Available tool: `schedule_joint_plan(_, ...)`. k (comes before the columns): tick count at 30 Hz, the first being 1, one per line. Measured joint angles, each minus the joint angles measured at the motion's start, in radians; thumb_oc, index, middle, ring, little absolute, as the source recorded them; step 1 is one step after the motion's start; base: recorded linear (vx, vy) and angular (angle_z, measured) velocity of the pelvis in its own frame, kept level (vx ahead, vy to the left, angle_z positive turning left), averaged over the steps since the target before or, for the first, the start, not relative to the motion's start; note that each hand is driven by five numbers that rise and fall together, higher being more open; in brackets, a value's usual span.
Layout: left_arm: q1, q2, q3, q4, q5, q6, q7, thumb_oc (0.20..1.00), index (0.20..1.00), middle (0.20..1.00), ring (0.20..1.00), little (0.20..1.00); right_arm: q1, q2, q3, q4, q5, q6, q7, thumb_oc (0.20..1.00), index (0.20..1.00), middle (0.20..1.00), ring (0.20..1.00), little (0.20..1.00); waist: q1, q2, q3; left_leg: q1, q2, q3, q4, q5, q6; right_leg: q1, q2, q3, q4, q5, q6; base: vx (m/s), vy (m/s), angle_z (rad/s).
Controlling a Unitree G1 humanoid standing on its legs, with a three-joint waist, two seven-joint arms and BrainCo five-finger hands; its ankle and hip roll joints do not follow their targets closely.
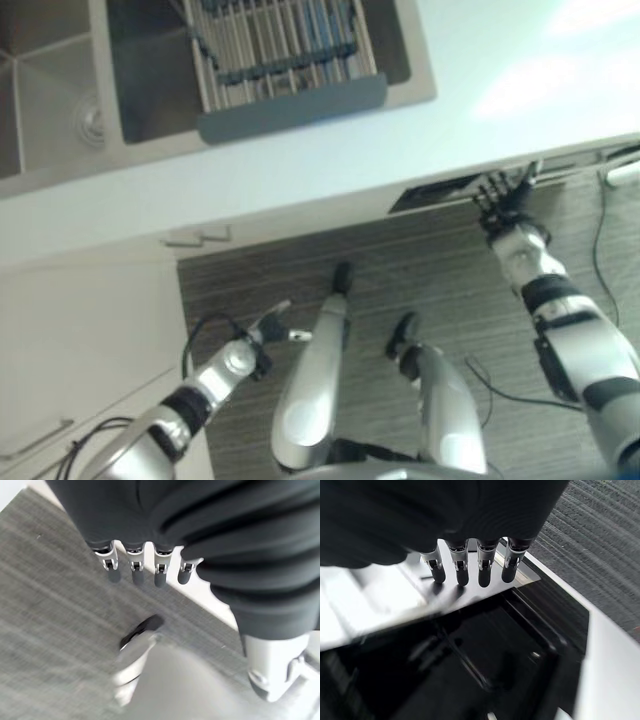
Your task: Place the dishes in the dishwasher.
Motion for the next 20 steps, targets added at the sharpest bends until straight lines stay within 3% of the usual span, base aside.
schedule_joint_plan(3, 0.009, 0.005, 0.056, -0.076, -0.028, -0.014, 0.0, 1.0, 1.0, 1.0, 1.0, 1.0, 0.071, -0.006, 0.056, -0.094, -0.066, 0.044, 0.045, 1.0, 1.0, 1.0, 1.0, 1.0, -0.004, -0.007, -0.006, 0.089, 0.02, 0.028, -0.087, 0.013, -0.006, 0.078, 0.021, 0.006, -0.087, 0.028, -0.001, 0.01, -0.073, -0.17)
schedule_joint_plan(6, 0.03, 0.004, 0.131, -0.192, -0.216, -0.02, -0.103, 1.0, 1.0, 1.0, 1.0, 1.0, 0.153, -0.009, 0.051, -0.287, -0.083, 0.048, 0.125, 1.0, 1.0, 1.0, 1.0, 1.0, -0.027, -0.015, -0.016, 0.154, 0.028, 0.043, -0.131, 0.026, -0.008, 0.137, 0.035, 0.014, -0.137, 0.05, -0.001, 0.01, -0.103, -0.16)
schedule_joint_plan(8, 0.05, -0.056, 0.195, -0.225, -0.385, -0.021, -0.185, 1.0, 1.0, 1.0, 1.0, 1.0, 0.254, 0.014, 0.056, -0.347, -0.081, 0.071, 0.157, 1.0, 1.0, 1.0, 1.0, 1.0, -0.041, -0.046, -0.088, 0.177, 0.034, 0.055, -0.163, 0.037, -0.01, 0.172, 0.05, 0.019, -0.207, 0.072, -0.001, 0.04, -0.125, -0.11)
schedule_joint_plan(10, 0.072, -0.131, 0.25, -0.173, -0.453, 0.0, -0.213, 1.0, 1.0, 1.0, 1.0, 1.0, 0.347, 0.054, 0.049, -0.377, -0.063, 0.071, 0.161, 1.0, 1.0, 1.0, 1.0, 1.0, -0.062, -0.067, -0.126, 0.231, 0.033, 0.064, -0.188, 0.037, -0.011, 0.235, 0.054, 0.018, -0.254, 0.077, 0.003, 0.07, -0.071, -0.01)
schedule_joint_plan(12, 0.112, -0.213, 0.301, -0.029, -0.491, 0.02, -0.253, 1.0, 1.0, 1.0, 1.0, 1.0, 0.48, 0.121, 0.053, -0.389, -0.056, 0.083, 0.159, 1.0, 1.0, 1.0, 1.0, 1.0, -0.1, -0.092, -0.237, 0.281, 0.033, 0.087, -0.239, 0.035, -0.013, 0.281, 0.062, 0.031, -0.319, 0.089, 0.005, 0.07, 0.014, -0.22)
schedule_joint_plan(13, 0.135, -0.21, 0.285, -0.015, -0.491, 0.035, -0.277, 1.0, 1.0, 1.0, 1.0, 1.0, 0.52, 0.132, 0.06, -0.382, -0.066, 0.087, 0.156, 1.0, 1.0, 1.0, 1.0, 1.0, -0.116, -0.094, -0.267, 0.3, 0.033, 0.099, -0.247, 0.034, -0.015, 0.302, 0.065, 0.04, -0.341, 0.093, 0.006, 0.07, 0.033, -0.35)
schedule_joint_plan(16, 0.187, -0.242, 0.265, 0.019, -0.485, 0.049, -0.338, 1.0, 1.0, 1.0, 1.0, 1.0, 0.692, 0.118, 0.053, -0.335, -0.152, 0.088, 0.154, 1.0, 1.0, 1.0, 1.0, 1.0, -0.17, -0.072, -0.34, 0.333, 0.036, 0.132, -0.248, 0.013, -0.019, 0.333, 0.066, 0.063, -0.373, 0.103, 0.008, 0.07, 0.006, -0.28)
schedule_joint_plan(20, 0.184, -0.28, 0.275, 0.242, -0.445, 0.095, -0.377, 1.0, 1.0, 1.0, 1.0, 1.0, 0.838, 0.149, 0.055, -0.135, -0.255, 0.107, 0.177, 1.0, 1.0, 1.0, 1.0, 1.0, -0.229, -0.043, -0.424, 0.381, 0.048, 0.173, -0.251, -0.008, -0.027, 0.364, 0.071, 0.108, -0.387, 0.104, 0.007, 0.05, 0.0, -0.41)
